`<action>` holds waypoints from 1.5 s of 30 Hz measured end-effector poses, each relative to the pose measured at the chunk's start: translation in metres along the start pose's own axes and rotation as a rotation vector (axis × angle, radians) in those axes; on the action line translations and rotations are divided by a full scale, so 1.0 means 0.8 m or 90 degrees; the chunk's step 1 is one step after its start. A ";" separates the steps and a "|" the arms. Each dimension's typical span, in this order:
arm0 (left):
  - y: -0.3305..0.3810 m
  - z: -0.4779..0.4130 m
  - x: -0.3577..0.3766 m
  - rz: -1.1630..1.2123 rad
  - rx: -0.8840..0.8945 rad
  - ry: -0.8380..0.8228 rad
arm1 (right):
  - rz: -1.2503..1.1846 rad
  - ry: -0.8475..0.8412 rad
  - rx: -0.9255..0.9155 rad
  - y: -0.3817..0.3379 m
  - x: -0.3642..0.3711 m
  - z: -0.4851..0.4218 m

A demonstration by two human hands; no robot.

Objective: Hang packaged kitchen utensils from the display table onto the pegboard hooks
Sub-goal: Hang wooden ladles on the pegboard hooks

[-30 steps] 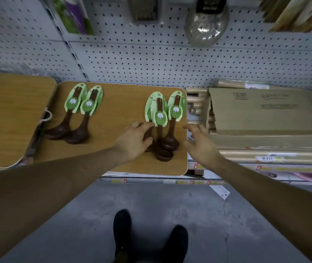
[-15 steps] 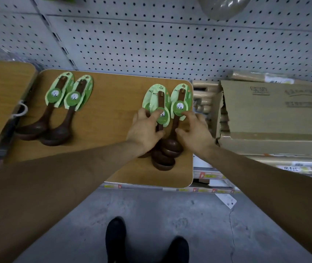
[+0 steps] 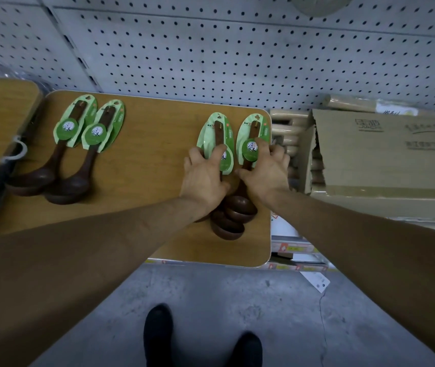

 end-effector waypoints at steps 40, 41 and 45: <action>0.036 0.040 -0.113 0.570 -0.010 -0.115 | -0.548 -0.176 -0.078 0.000 -0.094 0.094; 0.041 0.049 -0.122 0.568 -0.006 -0.116 | -0.570 -0.199 -0.079 -0.003 -0.100 0.104; 0.067 0.092 -0.164 0.557 0.009 -0.111 | -0.545 -0.243 -0.116 -0.028 -0.134 0.146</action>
Point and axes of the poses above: each hand's wrist, its own z-axis away from the middle knuckle, its own x-axis out of the palm, y = z × x, the point moved 10 cm from there along -z, towards the middle knuckle, and after that the axes turned 7 degrees about x, right-handed, at the moved point
